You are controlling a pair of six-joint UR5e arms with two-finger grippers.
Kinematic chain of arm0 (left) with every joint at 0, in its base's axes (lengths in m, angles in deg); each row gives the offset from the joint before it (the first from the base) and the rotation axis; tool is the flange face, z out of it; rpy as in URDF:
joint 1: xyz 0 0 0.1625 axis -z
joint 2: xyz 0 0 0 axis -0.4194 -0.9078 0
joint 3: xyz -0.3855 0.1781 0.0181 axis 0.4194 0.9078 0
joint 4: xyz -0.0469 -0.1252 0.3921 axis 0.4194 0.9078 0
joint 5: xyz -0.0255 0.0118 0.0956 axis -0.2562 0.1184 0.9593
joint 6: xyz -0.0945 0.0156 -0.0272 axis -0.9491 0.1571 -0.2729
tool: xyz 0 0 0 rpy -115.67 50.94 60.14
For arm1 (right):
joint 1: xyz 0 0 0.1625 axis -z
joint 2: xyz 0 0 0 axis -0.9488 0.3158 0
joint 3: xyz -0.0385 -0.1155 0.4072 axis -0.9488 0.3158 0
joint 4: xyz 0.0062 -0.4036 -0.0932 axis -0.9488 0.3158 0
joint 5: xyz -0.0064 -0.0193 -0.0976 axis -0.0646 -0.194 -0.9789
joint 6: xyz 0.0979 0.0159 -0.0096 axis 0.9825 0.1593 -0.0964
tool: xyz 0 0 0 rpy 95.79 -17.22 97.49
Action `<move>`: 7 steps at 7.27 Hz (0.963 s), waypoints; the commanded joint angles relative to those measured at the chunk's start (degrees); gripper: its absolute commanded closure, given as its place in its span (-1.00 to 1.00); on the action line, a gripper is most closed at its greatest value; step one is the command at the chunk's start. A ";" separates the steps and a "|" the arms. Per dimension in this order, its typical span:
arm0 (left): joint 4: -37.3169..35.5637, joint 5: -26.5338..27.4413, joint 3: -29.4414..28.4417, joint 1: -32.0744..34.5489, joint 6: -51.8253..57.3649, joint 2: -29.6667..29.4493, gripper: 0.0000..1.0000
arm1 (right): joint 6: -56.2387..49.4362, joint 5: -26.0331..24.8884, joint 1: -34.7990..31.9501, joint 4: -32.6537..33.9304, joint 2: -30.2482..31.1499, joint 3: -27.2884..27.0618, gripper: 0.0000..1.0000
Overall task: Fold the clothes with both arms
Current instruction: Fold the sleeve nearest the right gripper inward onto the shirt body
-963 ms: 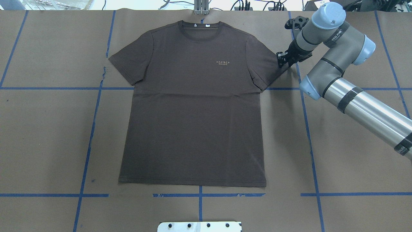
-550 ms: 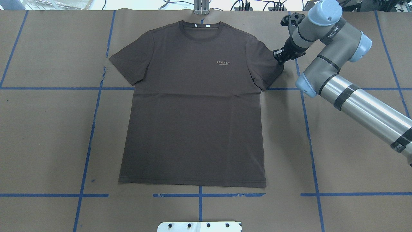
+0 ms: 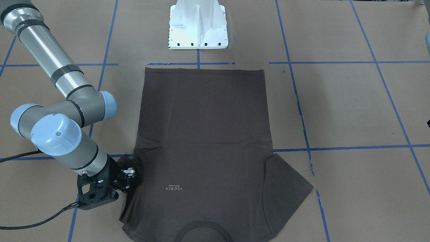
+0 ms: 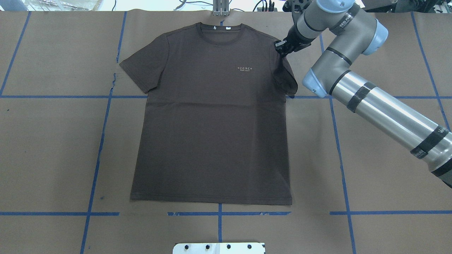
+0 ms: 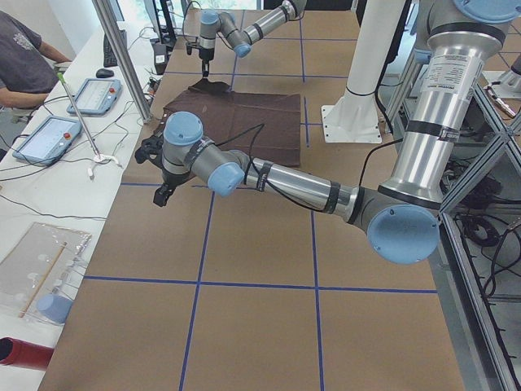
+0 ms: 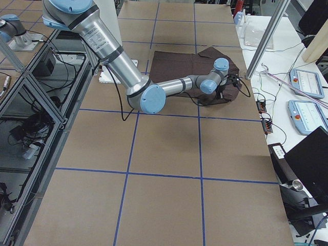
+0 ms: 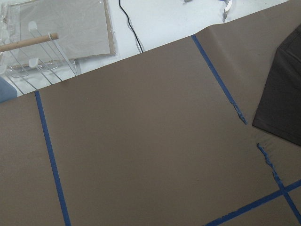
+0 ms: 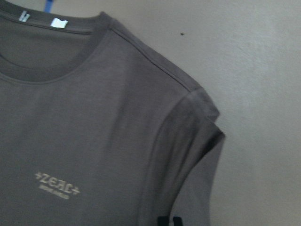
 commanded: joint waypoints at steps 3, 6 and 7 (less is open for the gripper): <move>0.00 0.00 0.00 -0.02 0.00 -0.18 -1.00 | 0.92 -8.64 6.99 -0.08 -5.21 0.91 1.00; 0.88 0.17 0.00 -0.11 -0.26 -0.53 -1.00 | 3.62 -8.03 6.73 0.00 -5.22 1.01 -1.00; 1.49 0.52 -0.70 -1.76 -6.18 -2.79 -1.00 | 6.60 -3.24 5.42 3.57 -5.13 0.05 -1.00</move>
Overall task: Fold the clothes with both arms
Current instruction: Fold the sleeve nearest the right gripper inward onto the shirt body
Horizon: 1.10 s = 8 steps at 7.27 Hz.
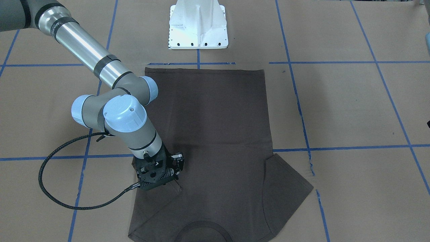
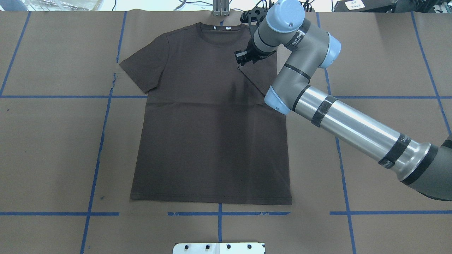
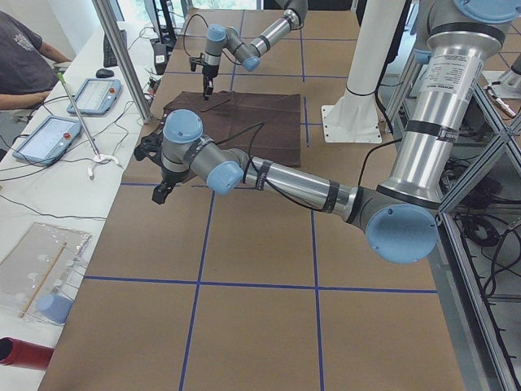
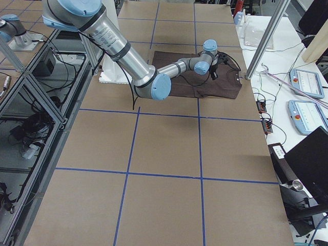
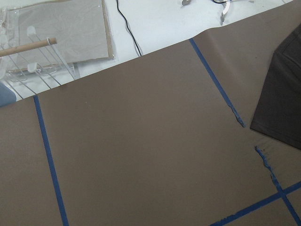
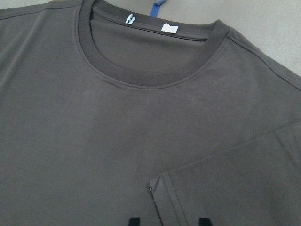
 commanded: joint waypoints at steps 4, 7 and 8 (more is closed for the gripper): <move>9.84 14.49 -0.41 -19.57 -40.61 -6.15 -1.00 | 2.62 15.50 -6.73 27.98 13.33 -26.46 -1.00; 17.14 34.20 -11.88 -30.16 -54.32 -12.21 -0.95 | 2.44 15.26 -6.83 27.54 15.41 -28.90 -1.00; 20.67 37.64 -17.41 -31.49 -54.70 -13.09 -0.95 | 2.61 15.08 -6.83 27.54 15.50 -28.99 -1.00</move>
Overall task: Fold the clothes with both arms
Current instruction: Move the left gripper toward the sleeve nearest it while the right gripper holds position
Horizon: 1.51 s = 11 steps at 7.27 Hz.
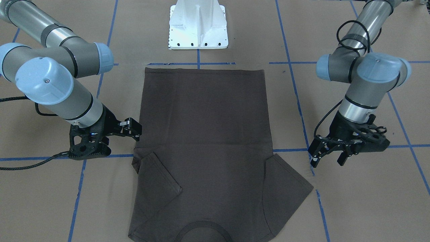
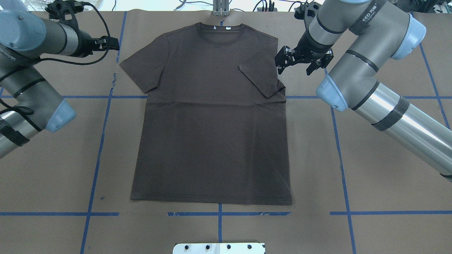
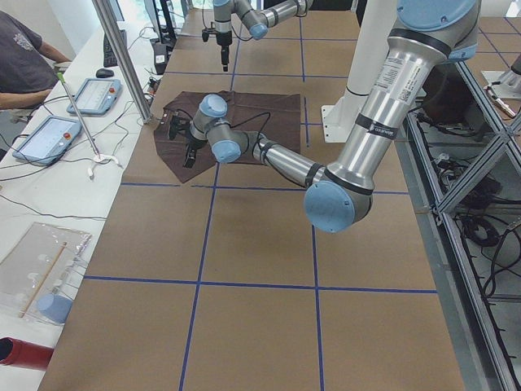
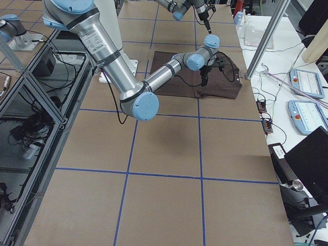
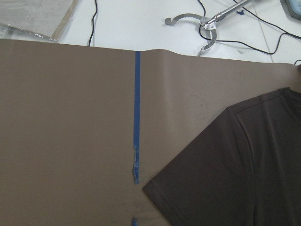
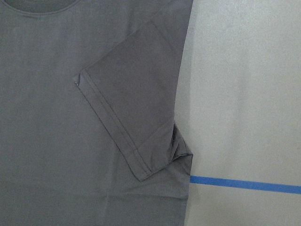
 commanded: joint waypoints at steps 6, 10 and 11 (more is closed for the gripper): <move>8.36 9.81 -18.13 -5.95 -1.78 -7.09 -0.89 | -10.56 -4.10 0.96 -0.35 0.13 0.68 -1.00; 10.62 9.81 -21.98 -5.95 -1.60 -8.23 -0.81 | -10.06 -4.02 0.88 -0.62 -0.31 0.69 -1.00; 11.16 9.90 -22.26 -5.95 -1.60 -8.49 -0.67 | -9.89 -4.02 0.88 -0.62 -0.40 0.69 -1.00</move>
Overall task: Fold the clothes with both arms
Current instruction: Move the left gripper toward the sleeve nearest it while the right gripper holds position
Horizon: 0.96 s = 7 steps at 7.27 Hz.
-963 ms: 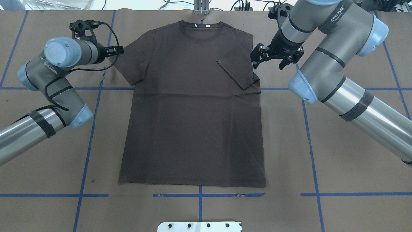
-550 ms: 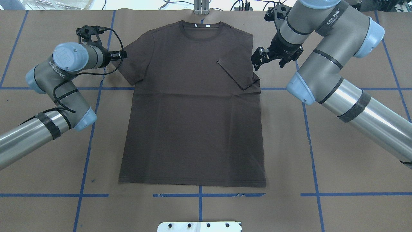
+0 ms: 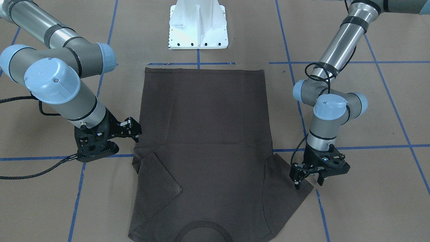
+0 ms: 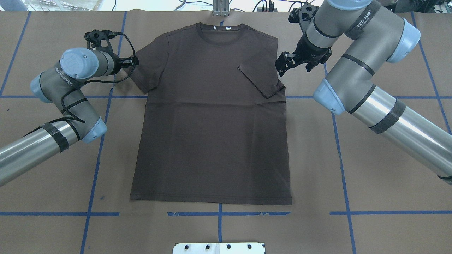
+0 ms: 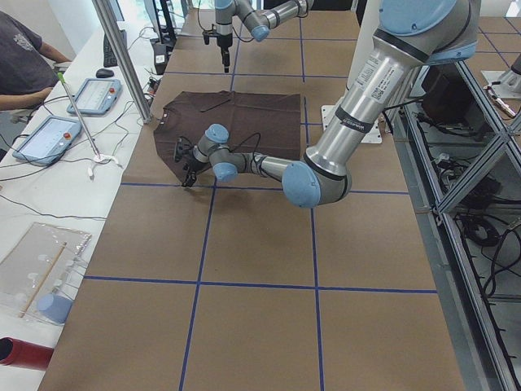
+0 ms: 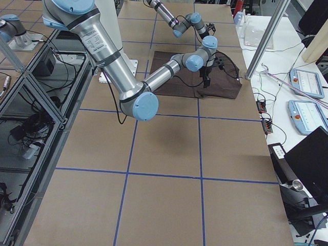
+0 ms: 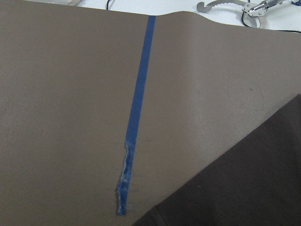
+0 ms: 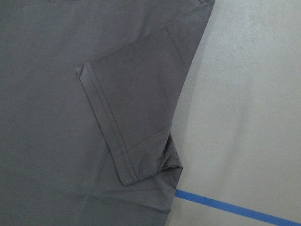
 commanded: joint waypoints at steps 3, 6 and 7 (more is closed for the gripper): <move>0.82 0.16 -0.89 0.08 1.57 -1.08 0.26 | 0.27 0.00 -0.12 -0.01 -0.22 0.00 -1.00; 0.38 -0.11 -0.01 0.26 3.08 -1.35 1.00 | 0.27 0.00 -0.12 -0.01 -0.22 0.00 -1.00; -1.62 -0.28 2.25 0.26 3.08 -1.35 1.00 | 0.27 0.00 -0.12 -0.01 -0.22 0.00 -1.00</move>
